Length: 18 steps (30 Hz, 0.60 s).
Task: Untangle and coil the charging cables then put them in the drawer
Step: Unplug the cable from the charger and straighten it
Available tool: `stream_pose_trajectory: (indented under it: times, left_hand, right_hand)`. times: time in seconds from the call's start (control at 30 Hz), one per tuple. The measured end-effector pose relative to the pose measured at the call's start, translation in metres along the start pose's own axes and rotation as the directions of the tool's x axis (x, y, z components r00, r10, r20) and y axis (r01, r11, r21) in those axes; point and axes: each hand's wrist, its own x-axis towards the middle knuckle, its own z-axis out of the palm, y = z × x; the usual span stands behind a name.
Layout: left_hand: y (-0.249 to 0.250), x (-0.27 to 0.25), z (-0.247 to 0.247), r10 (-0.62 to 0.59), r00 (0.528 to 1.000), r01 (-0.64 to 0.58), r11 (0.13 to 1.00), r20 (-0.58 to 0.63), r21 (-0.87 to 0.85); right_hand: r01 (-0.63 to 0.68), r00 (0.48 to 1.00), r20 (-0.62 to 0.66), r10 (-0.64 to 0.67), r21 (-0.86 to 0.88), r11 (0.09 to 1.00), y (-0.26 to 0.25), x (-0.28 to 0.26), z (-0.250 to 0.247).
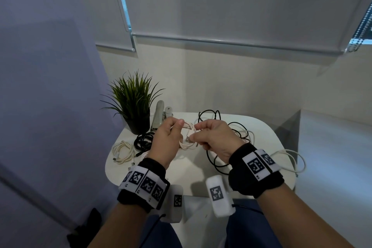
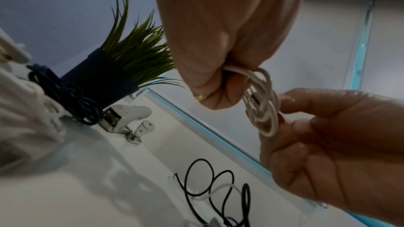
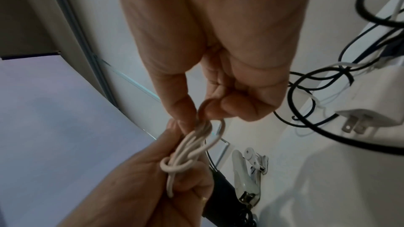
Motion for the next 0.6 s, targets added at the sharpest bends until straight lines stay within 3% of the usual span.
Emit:
stream_pose_trajectory:
  times: [0.1,0.27,0.5,0.6]
  left_hand:
    - [0.003,-0.001,0.004,0.002,1.000,-0.001,0.999,0.020,-0.043]
    - [0.009,-0.003,0.007,0.028,0.998,-0.024,0.997,0.055,-0.073]
    - [0.015,0.000,0.004,0.067,0.997,-0.067,0.998,-0.023,0.000]
    - [0.015,0.001,0.004,0.075,0.996,-0.074,0.997,-0.047,0.028]
  right_hand:
    - [0.029,0.999,-0.013,-0.029,-0.035,0.999,0.003,0.001,0.001]
    - [0.051,0.999,-0.021,-0.050,0.068,0.996,0.002,0.002,0.003]
    - [0.282,0.958,-0.076,-0.278,0.052,0.958,0.005,0.000,0.008]
    - [0.245,0.969,-0.014,-0.245,0.145,0.959,0.004,0.003,0.006]
